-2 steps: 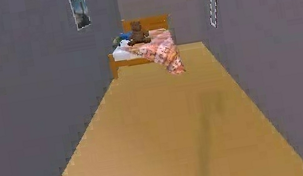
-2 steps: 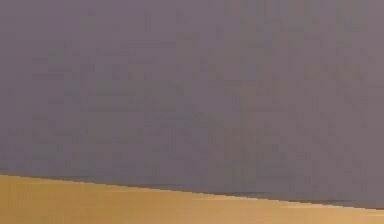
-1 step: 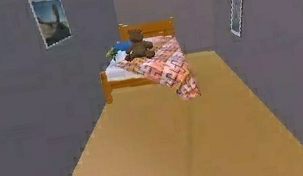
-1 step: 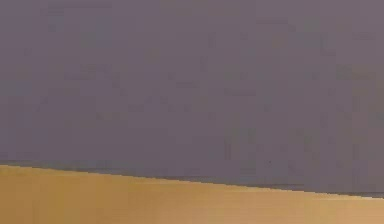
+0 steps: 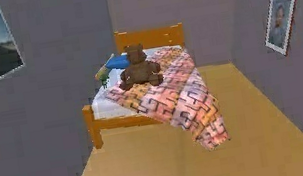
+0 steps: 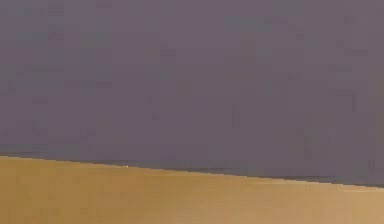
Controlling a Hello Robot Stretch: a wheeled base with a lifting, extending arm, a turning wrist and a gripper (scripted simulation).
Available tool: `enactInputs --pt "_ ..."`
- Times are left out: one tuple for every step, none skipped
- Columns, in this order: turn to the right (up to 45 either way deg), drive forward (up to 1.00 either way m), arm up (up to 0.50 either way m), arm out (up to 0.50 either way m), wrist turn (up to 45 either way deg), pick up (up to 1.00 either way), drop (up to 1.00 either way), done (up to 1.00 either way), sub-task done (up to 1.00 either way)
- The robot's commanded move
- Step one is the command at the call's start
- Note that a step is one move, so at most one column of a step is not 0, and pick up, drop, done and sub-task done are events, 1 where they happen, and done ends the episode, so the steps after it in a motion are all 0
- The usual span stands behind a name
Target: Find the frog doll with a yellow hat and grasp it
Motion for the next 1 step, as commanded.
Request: enactInputs --pt "0.0 1.0 0.0 0.0 0.0 0.0 0.0 0.0 0.0"
